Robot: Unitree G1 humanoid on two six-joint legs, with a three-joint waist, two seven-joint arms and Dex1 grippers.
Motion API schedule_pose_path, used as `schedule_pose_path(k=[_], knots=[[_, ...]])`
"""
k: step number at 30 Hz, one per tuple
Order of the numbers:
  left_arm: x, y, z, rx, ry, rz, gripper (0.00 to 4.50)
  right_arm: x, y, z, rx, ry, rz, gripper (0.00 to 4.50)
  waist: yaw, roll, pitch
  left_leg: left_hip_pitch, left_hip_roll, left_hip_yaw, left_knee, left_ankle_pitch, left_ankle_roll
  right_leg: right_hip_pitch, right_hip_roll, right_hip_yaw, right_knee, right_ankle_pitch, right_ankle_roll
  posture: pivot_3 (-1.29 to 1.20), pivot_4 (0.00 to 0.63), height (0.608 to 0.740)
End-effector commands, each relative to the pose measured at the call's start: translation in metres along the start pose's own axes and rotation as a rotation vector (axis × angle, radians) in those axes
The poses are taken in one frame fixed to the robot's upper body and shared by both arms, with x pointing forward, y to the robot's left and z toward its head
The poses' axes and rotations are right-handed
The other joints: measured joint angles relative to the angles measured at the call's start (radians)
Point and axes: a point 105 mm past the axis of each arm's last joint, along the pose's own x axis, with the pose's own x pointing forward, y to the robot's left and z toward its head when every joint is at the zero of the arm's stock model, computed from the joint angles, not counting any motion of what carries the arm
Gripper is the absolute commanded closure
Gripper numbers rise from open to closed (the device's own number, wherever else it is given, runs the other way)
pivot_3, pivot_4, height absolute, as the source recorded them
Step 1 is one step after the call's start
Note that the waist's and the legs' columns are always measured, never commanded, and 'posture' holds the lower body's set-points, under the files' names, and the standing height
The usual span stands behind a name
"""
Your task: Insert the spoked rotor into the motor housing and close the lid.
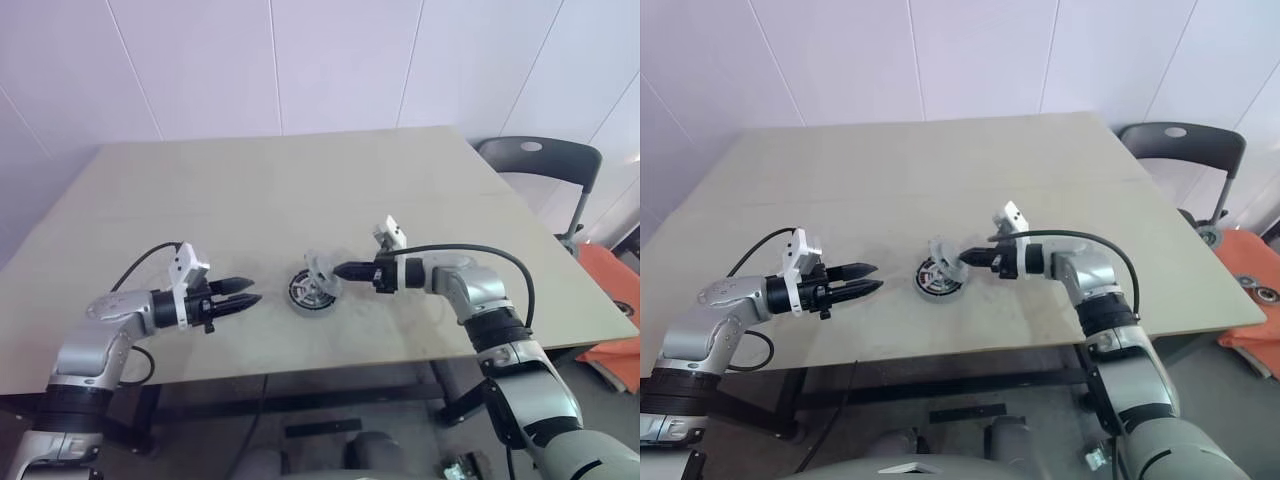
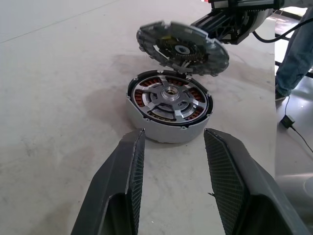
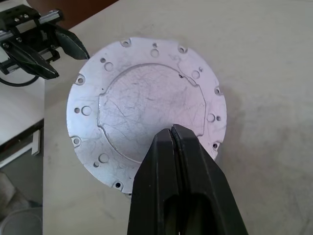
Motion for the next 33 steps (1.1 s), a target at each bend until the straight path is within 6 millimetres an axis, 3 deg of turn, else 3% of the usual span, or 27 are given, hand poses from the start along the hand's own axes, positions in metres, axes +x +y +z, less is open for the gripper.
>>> schedule_pose_path(k=[1, 13, 33], knots=[[-0.002, -0.001, 0.012, 0.043, -0.032, 0.007, 2.43, 0.008, 0.004, 0.01, -0.05, -0.002, 0.03, 4.47, 0.0, 0.0, 0.0, 0.0, 0.0, 0.0, 0.0, 0.0, 0.0, 0.0, 0.0, 0.0, 0.0, 0.0, 0.0, 0.0, 0.0, 0.74], [-0.004, -0.002, 0.011, 0.039, -0.037, 0.028, 2.43, 0.031, 0.011, 0.016, -0.109, 0.023, 0.086, 4.47, 0.0, 0.0, 0.0, 0.0, 0.0, 0.0, 0.0, 0.0, 0.0, 0.0, 0.0, 0.0, 0.0, 0.0, 0.0, 0.0, 0.0, 0.74], [-0.008, -0.005, 0.009, 0.029, -0.039, 0.048, 2.43, 0.038, 0.01, 0.006, -0.125, 0.074, 0.111, 4.47, 0.0, 0.0, 0.0, 0.0, 0.0, 0.0, 0.0, 0.0, 0.0, 0.0, -0.001, 0.0, 0.0, 0.0, 0.0, 0.0, 0.0, 0.74]])
